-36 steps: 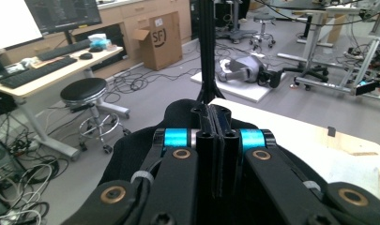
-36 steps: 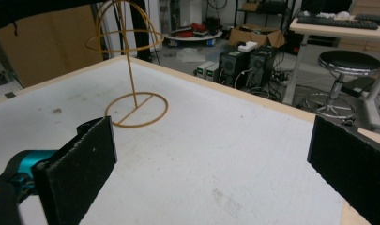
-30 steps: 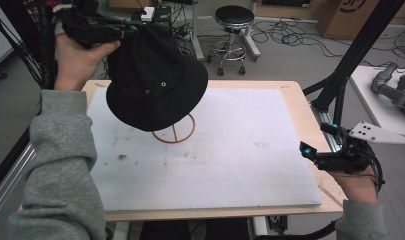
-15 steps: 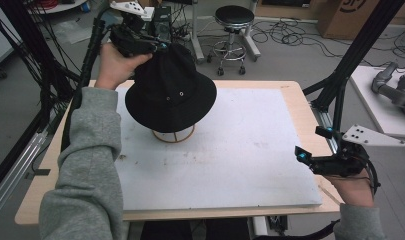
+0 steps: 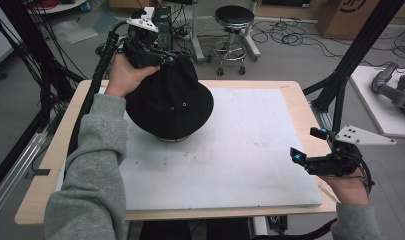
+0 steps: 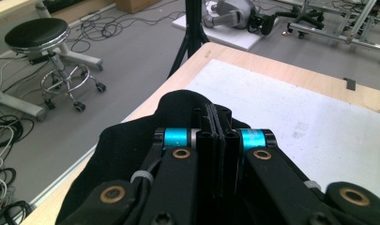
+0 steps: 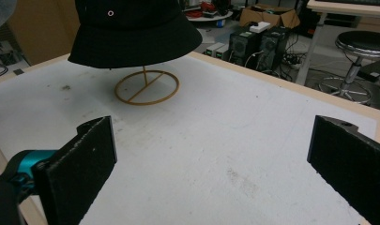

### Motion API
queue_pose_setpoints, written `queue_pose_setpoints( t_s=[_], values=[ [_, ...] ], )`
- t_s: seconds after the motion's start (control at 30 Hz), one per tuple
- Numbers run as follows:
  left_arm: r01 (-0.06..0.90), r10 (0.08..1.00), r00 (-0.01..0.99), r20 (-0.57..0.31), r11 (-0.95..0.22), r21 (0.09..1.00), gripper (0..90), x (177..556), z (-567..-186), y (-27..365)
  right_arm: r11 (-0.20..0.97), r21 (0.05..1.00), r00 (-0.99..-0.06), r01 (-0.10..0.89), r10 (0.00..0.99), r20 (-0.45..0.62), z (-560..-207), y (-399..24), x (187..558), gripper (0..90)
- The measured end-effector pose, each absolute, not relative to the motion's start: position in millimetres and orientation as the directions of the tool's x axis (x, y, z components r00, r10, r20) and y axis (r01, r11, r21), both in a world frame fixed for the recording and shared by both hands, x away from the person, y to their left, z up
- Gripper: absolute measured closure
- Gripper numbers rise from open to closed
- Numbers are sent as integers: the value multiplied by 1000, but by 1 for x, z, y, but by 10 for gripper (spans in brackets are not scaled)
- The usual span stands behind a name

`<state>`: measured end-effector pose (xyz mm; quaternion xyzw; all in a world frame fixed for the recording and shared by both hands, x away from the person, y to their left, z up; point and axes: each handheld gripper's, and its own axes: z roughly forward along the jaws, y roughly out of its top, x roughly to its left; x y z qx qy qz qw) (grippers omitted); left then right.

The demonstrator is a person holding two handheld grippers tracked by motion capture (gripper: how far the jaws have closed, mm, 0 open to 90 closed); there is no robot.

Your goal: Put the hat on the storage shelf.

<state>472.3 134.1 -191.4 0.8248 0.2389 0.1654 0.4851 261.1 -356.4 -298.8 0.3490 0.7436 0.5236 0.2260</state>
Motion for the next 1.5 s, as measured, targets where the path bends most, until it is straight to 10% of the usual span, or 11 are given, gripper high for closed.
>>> queue_pose_setpoints(
  t_s=[0.07,0.47,1.5],
  values=[
    [231,557,829,50,-422,877,869,471,-191,133,206,937,-652,281,758,30,-299,-358,262,12],
    [254,650,754,96,-423,870,143,458,-182,134,190,941,-640,282,768,37,-299,-363,262,12],
    [299,781,624,13,-253,920,58,363,-214,230,170,944,-623,283,781,46,-301,-357,274,12]
  ],
)
